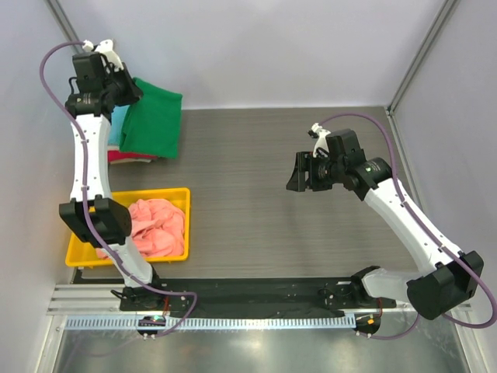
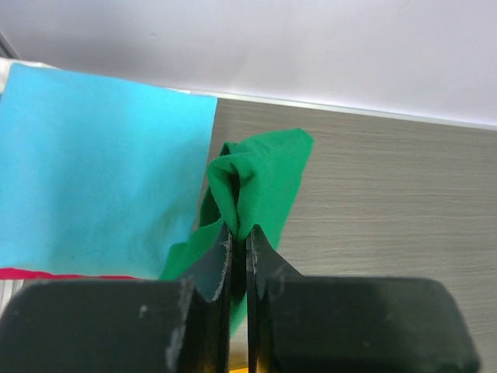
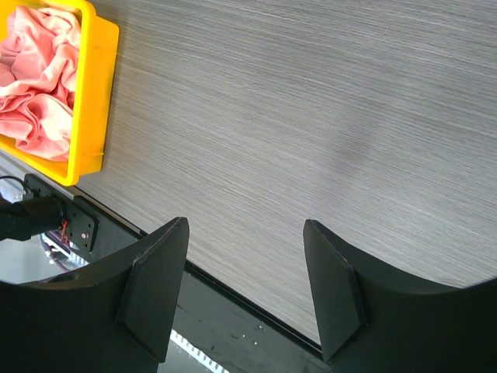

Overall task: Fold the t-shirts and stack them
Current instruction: Neatly place the folded tshirt to the corner

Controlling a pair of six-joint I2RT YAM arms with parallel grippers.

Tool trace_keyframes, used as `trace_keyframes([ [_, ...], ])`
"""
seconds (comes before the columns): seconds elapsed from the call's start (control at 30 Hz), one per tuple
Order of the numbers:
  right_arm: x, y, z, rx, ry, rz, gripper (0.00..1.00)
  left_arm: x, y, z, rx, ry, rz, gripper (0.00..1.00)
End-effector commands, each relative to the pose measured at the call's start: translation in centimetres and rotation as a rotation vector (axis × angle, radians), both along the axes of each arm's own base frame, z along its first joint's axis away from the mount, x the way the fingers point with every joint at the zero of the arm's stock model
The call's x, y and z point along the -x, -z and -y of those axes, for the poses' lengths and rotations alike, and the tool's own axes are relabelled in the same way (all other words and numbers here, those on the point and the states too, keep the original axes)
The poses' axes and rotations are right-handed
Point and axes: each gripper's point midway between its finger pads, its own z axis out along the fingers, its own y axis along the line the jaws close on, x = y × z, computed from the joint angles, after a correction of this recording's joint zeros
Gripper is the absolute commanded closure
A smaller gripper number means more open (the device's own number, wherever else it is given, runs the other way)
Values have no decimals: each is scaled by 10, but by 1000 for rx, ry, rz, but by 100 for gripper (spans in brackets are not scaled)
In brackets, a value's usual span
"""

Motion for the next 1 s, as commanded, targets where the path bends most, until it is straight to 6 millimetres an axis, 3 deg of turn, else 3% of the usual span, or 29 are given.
trace_keyframes([
  [0.0,-4,-9,-2,-15,-19,41,33,-7,-11,-7,-9,16,39,100],
  [0.33,-5,-1,-3,-9,-19,27,33,-22,-11,-20,-10,-3,42,100],
  [0.37,-5,-1,-3,-9,-19,29,33,-23,-21,-20,-12,-3,61,100],
  [0.47,-5,1,-2,-3,-15,26,33,-26,-24,-24,-13,-11,68,100],
  [0.97,-10,8,-3,6,-13,10,33,-40,-24,-44,-32,-44,79,100],
])
